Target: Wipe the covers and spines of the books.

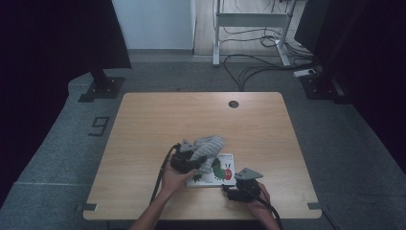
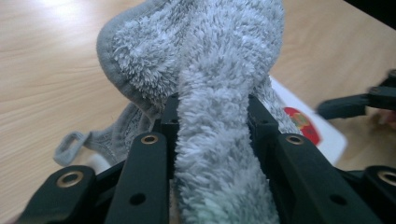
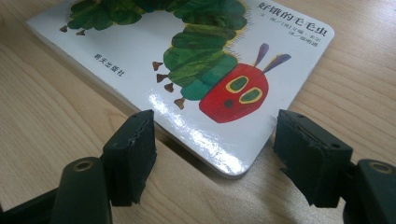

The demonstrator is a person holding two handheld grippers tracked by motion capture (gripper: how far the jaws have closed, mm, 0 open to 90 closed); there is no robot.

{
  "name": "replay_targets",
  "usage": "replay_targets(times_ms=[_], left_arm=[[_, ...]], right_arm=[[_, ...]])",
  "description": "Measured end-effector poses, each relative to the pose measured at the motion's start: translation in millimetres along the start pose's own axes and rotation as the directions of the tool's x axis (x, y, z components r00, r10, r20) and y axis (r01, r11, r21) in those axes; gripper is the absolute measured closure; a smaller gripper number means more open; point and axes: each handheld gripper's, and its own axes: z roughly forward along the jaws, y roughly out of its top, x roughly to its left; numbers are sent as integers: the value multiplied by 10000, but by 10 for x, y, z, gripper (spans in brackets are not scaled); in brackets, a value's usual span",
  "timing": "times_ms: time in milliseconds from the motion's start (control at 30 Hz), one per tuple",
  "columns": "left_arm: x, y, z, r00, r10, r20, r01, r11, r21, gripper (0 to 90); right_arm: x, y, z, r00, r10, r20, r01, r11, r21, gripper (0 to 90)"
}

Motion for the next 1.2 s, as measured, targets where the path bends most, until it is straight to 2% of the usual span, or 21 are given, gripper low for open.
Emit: replay_targets(times_ms=[33, 67, 100, 133, 233, 267, 367, 433, 567, 600, 633, 667, 733, 767, 800, 833, 933, 967, 1000, 1133, 1200], left_arm=[[0, 0, 0, 10000, 0, 0, 0, 10000, 0, 675], [-107, 32, 94, 9998, 186, 122, -189, 9996, 214, 675], [-107, 32, 94, 9998, 186, 122, -189, 9996, 214, 675], [-230, 57, 214, 9990, 405, 208, -414, 9982, 441, 675], [-310, 57, 301, 9983, 512, 271, -527, 9971, 557, 675], [-378, 44, 395, 9977, 592, 335, -616, 9952, 764, 675], [-419, 15, 477, 9971, 723, 228, -742, 9925, 967, 675], [-409, 10, 486, 9975, 659, 261, -681, 9930, 963, 675], [-357, 5, 452, 9985, 444, 312, -471, 9950, 886, 670], [-293, -9, 387, 9992, 343, 185, -357, 9959, 833, 669], [-293, -9, 387, 9992, 343, 185, -357, 9959, 833, 668], [-220, -27, 312, 9999, 146, 8, -146, 9973, 725, 668], [-103, -51, 215, 9997, 37, -239, -18, 9970, 773, 668], [-103, -51, 215, 9997, 37, -239, -18, 9970, 773, 668], [2, -86, 137, 9990, -64, -446, 100, 9967, 807, 668], [2, -86, 137, 9990, -64, -446, 100, 9967, 807, 668], [188, -176, 11, 9967, -369, -726, 431, 9953, 864, 668], [188, -176, 11, 9967, -369, -726, 431, 9953, 864, 668], [247, -215, -38, 9954, -418, -867, 494, 9950, 871, 668], [286, -226, -79, 9939, -523, -975, 605, 9947, 827, 668], [253, -207, -55, 9945, -517, -911, 588, 9952, 777, 668]], right_arm=[[0, 0, 0, 10000, 0, 0, 0, 10000, 0, 288], [-3, 0, 0, 10000, 19, -23, -19, 10000, -3, 286], [-3, 0, 0, 10000, 19, -23, -19, 10000, -3, 286], [-6, -1, -2, 10000, 46, -66, -46, 10000, 10, 285], [-9, -1, -3, 9999, 63, -95, -62, 10000, 13, 283], [-12, -1, -3, 9999, 60, -119, -60, 10000, 9, 283], [-13, 0, -2, 9999, 70, -131, -70, 10000, -1, 282], [-13, 0, -1, 9999, 51, -120, -52, 10000, -6, 281], [-11, -1, 0, 10000, -9, -87, 9, 10000, 9, 280], [-7, -1, 0, 10000, -22, -50, 22, 10000, 14, 281], [-7, -1, 0, 10000, -22, -50, 22, 10000, 14, 281], [-5, -2, -2, 10000, -42, -15, 42, 10000, 25, 280], [-4, -2, 0, 10000, -71, 4, 71, 10000, 45, 279], [-4, -2, 0, 10000, -71, 4, 71, 10000, 45, 279], [-3, -1, 1, 10000, -85, 26, 85, 10000, 45, 278], [-3, -1, 1, 10000, -85, 26, 85, 10000, 45, 278], [-4, -1, 0, 10000, -59, 36, 58, 10000, 43, 278], [-4, -1, 1, 10000, -58, 42, 58, 10000, 43, 279], [-3, -1, 0, 10000, -59, 42, 59, 10000, 50, 278], [-7, -1, 0, 10000, -61, 21, 61, 10000, 40, 279], [-10, -1, 0, 10000, -47, 16, 47, 10000, 34, 279]])
